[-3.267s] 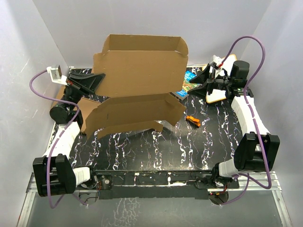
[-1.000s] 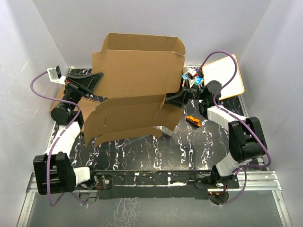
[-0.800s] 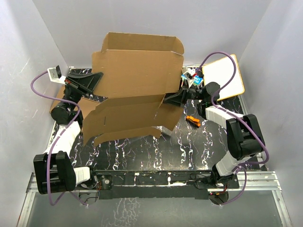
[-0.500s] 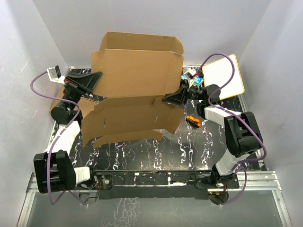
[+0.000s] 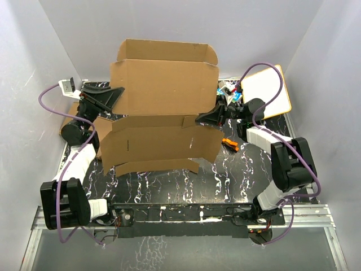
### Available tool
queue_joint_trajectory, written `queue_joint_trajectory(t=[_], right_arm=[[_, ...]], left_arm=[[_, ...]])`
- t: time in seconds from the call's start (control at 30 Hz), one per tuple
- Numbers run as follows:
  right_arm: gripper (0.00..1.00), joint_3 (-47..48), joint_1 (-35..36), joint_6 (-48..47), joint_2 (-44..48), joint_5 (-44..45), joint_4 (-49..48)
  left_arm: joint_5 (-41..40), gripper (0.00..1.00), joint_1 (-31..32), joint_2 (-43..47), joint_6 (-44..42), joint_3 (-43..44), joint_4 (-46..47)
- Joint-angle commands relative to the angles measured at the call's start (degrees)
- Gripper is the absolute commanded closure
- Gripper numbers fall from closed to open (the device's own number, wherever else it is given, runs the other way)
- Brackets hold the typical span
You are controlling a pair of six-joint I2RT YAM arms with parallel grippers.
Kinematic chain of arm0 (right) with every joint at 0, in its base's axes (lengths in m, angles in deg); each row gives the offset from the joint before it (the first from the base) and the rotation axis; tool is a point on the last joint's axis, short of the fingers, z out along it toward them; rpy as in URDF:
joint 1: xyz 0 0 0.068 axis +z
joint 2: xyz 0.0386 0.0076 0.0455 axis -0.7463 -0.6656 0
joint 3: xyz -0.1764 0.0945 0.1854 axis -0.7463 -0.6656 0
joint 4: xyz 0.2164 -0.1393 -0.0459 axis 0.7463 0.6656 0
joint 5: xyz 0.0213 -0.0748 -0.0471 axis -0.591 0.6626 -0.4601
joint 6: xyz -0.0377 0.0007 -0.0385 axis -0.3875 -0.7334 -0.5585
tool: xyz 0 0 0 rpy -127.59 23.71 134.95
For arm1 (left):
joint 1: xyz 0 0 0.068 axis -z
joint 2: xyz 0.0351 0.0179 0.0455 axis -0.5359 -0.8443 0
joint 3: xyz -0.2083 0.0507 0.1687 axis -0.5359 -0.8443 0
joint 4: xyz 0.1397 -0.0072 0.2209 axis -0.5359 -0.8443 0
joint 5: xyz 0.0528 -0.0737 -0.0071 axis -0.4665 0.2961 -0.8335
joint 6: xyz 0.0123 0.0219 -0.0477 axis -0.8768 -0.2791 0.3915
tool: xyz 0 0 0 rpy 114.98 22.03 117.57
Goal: Fold the paper box
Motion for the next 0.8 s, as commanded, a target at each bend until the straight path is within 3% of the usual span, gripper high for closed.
queue_joint_trajectory(t=[0.0,0.17,0.4,0.53,0.7,0.77], right_arm=[[0.92,2.68,-1.61,-18.37,7.33,0.2,21.3],[0.92,6.7,-3.79,-39.0,10.92,-0.15,47.55],[0.92,11.91,-7.1,-51.65,12.28,-0.18,65.47],[0.92,12.72,-7.4,-53.68,12.43,-0.3,69.1],[0.92,13.77,-7.49,-53.71,11.84,-1.2,70.21],[0.92,14.02,-7.43,-53.52,11.61,-1.51,70.47]], left_arm=[[8.18,0.66,0.24,1.99,-5.49,2.65,-5.92],[18.91,0.54,0.25,-1.9,-6.74,9.47,-13.61],[25.09,0.53,0.29,-3.41,-12.86,15.81,-26.25],[24.79,0.61,0.33,-2.38,-21.46,17.93,-34.44],[24.84,0.64,1.6,-3.85,-22.56,19.03,-31.89],[24.72,0.71,2.54,-4.79,-23.39,19.33,-31.06]])
